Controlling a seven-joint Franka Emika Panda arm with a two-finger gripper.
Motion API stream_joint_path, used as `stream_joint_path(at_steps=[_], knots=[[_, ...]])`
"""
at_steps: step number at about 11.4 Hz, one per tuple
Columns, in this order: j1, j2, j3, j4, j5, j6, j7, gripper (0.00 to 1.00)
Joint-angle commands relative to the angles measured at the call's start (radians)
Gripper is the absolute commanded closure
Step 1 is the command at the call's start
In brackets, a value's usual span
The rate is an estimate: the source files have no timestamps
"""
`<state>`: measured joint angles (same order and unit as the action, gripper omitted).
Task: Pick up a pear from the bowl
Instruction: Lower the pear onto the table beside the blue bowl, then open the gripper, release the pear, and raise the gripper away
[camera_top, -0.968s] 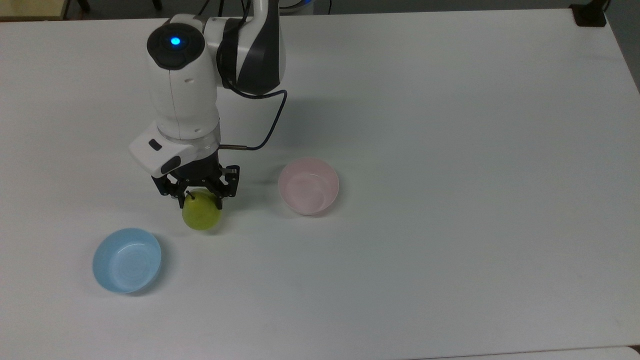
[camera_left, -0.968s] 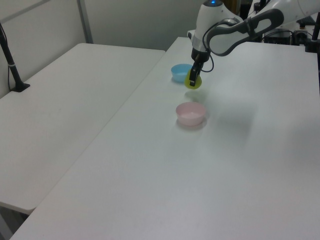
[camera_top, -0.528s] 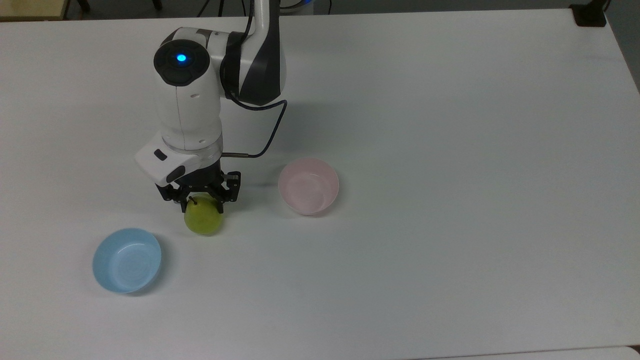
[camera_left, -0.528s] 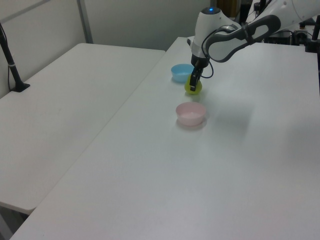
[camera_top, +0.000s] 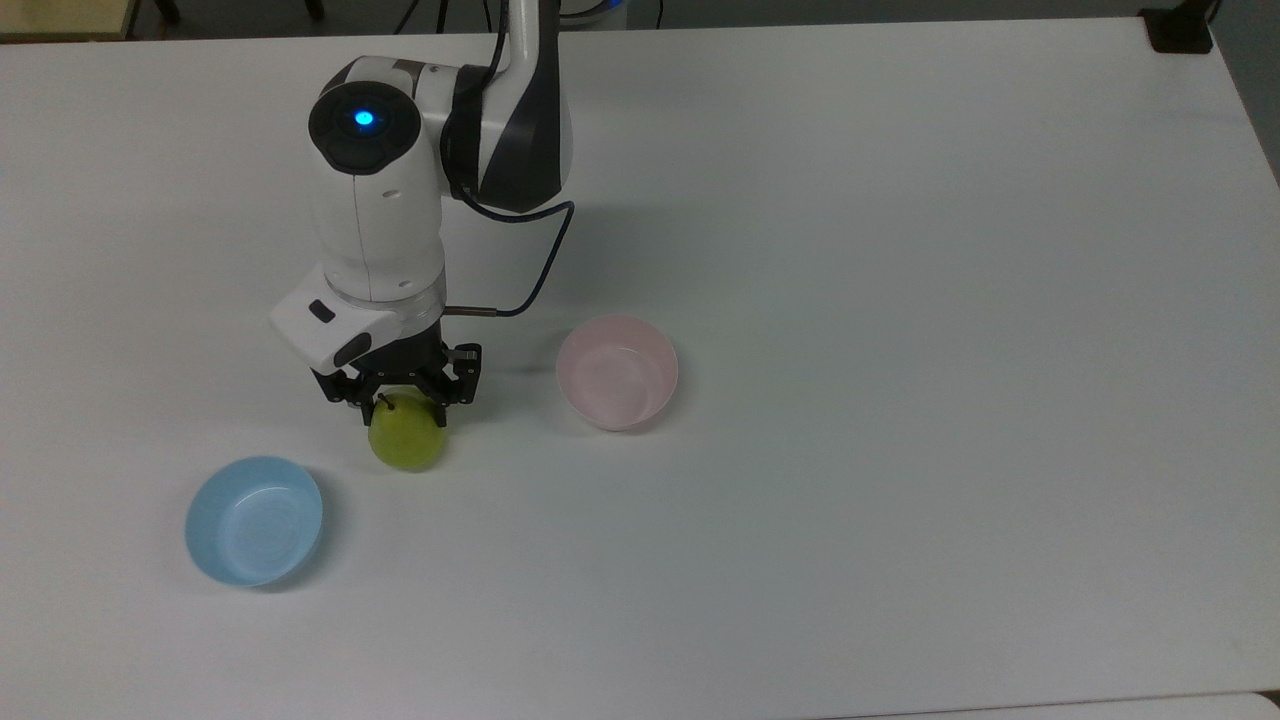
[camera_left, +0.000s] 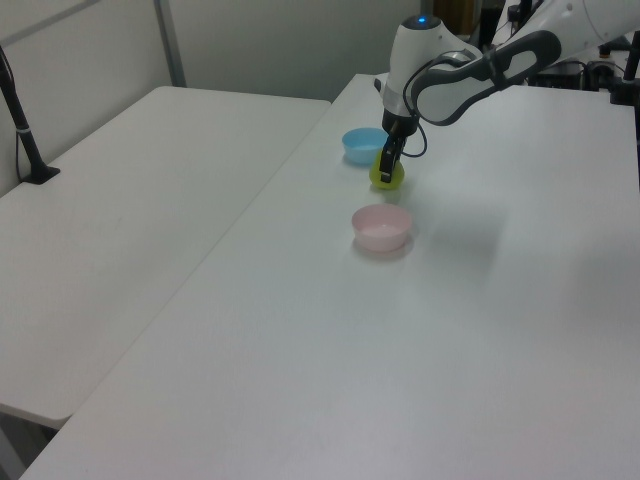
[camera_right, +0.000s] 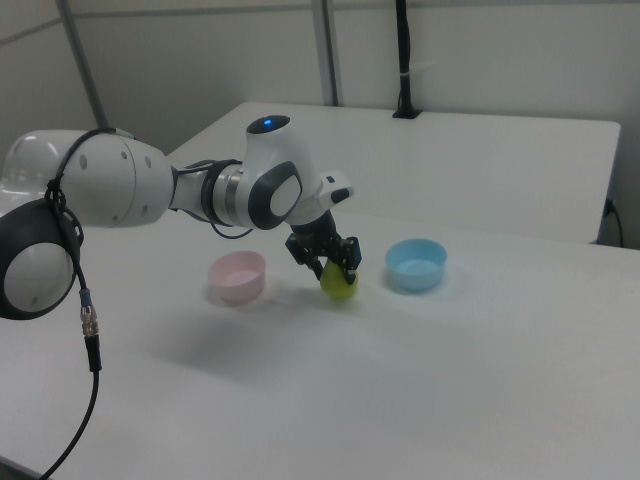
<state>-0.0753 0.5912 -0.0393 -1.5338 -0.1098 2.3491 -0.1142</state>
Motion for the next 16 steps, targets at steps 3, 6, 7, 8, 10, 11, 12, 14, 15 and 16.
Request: stream_joint_path(at_steps=[3, 6, 7, 8, 10, 11, 12, 14, 15, 16], knots=[[0.000, 0.004, -0.004, 0.008, -0.021, 0.013, -0.016, 0.16], [0.000, -0.004, -0.004, 0.009, -0.021, 0.007, -0.015, 0.12], [0.000, -0.011, -0.004, 0.009, -0.019, 0.004, -0.013, 0.07], [0.002, -0.025, -0.004, 0.008, -0.019, -0.002, -0.012, 0.05], [0.002, -0.063, -0.004, -0.005, -0.018, -0.005, -0.007, 0.00], [0.006, -0.094, -0.004, -0.014, -0.018, -0.022, 0.011, 0.00], [0.011, -0.119, -0.002, -0.011, -0.019, -0.080, 0.028, 0.00], [0.032, -0.189, 0.004, -0.009, -0.019, -0.180, 0.057, 0.00], [0.054, -0.223, 0.004, -0.008, -0.019, -0.241, 0.109, 0.00], [0.074, -0.256, 0.003, -0.008, -0.021, -0.290, 0.157, 0.00]])
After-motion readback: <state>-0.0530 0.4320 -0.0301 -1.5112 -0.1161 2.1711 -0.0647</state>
